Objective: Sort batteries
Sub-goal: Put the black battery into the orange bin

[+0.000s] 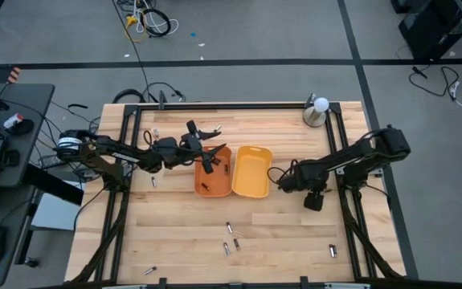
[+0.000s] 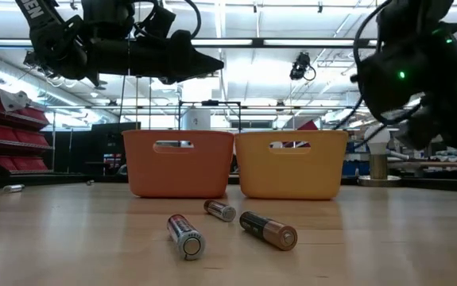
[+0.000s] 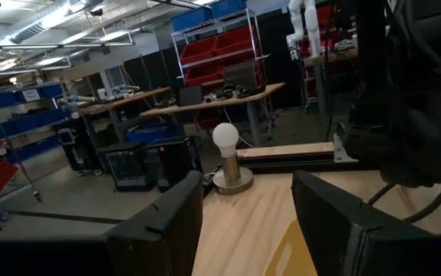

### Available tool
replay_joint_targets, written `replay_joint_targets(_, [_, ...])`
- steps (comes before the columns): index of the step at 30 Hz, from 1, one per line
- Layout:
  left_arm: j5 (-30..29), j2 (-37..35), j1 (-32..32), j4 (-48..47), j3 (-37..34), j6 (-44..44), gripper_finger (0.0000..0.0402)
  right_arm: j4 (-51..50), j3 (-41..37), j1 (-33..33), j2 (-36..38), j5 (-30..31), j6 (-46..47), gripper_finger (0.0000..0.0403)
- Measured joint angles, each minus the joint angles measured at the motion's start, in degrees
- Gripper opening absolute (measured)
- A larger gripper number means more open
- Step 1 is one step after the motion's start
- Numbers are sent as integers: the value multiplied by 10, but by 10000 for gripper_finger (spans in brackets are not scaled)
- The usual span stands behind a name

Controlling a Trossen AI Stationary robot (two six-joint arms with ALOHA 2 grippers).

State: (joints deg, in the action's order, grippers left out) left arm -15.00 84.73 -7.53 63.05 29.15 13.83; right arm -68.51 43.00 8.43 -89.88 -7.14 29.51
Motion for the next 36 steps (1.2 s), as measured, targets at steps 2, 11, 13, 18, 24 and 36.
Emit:
replay_joint_targets(2, [0, 0, 0, 0, 0, -6, 198, 21, 0, 1, 7, -13, 4, 255])
replay_joint_targets(11, [0, 0, 0, -11, 0, -7, 198, 22, -47, -1, -41, -16, -47, 245])
replay_joint_targets(13, [0, 0, 0, -12, 0, -7, 198, 21, -57, -4, -57, -25, -66, 245])
replay_joint_targets(18, [0, 0, -2, -11, 0, -4, 198, 31, -54, -8, -83, -42, -100, 240])
replay_joint_targets(24, [0, 0, -8, -12, 0, -6, 198, 35, -56, -8, -78, -39, -111, 200])
replay_joint_targets(36, [0, 0, -8, -13, 0, -6, 198, 36, -56, -24, -76, -32, -101, 13])
